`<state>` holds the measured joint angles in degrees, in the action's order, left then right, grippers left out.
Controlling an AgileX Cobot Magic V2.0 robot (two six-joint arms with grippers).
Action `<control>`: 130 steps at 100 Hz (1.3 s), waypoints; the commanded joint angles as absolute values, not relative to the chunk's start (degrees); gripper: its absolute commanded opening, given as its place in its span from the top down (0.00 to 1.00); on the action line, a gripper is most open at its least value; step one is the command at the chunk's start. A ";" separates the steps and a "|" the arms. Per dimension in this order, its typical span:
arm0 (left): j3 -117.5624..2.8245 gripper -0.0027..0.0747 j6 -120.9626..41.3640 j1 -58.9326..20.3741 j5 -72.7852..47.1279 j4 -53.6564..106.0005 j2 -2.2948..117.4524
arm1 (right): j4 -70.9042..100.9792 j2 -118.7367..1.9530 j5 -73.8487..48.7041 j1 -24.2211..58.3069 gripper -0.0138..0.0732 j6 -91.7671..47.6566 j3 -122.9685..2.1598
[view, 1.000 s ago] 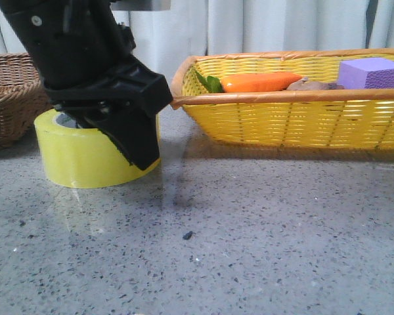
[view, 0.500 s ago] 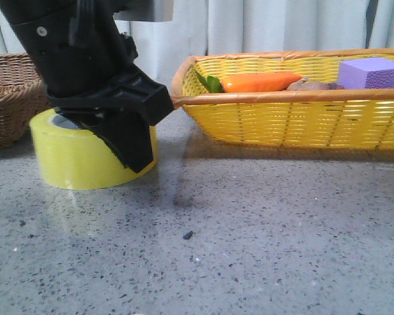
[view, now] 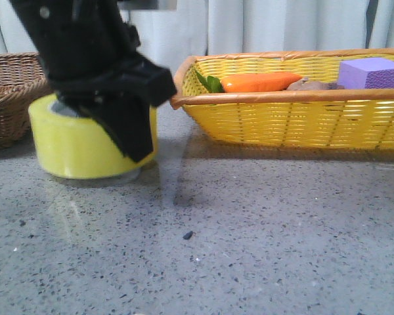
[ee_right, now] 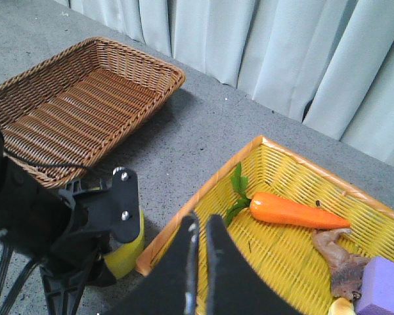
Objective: Transfer tape with both arms
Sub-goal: 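Lift the tape with the left gripper and move it over the brown basket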
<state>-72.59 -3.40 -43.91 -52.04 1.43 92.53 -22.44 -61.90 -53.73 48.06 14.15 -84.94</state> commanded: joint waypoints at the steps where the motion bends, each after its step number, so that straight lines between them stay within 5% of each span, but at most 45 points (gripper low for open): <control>1: -77.76 0.91 -3.45 -44.29 -51.92 0.00 89.99 | -24.68 -60.77 -50.73 48.04 0.92 14.05 -86.09; 31: -89.93 0.91 -3.35 -43.21 -59.09 -9.17 89.99 | -24.68 -60.77 -51.29 48.04 0.92 14.05 -86.09; 52: -95.04 0.91 -3.35 -35.42 -60.71 -10.56 88.77 | -24.68 -60.77 -51.29 48.04 0.92 14.05 -86.09; 92: -93.61 0.91 -6.37 -13.47 -58.28 -0.72 86.00 | -24.68 -60.77 -50.44 48.04 0.92 14.05 -86.09; 130: -81.50 0.91 -6.37 -9.71 -48.83 1.00 86.22 | -24.68 -60.77 -50.35 48.04 0.92 14.05 -86.09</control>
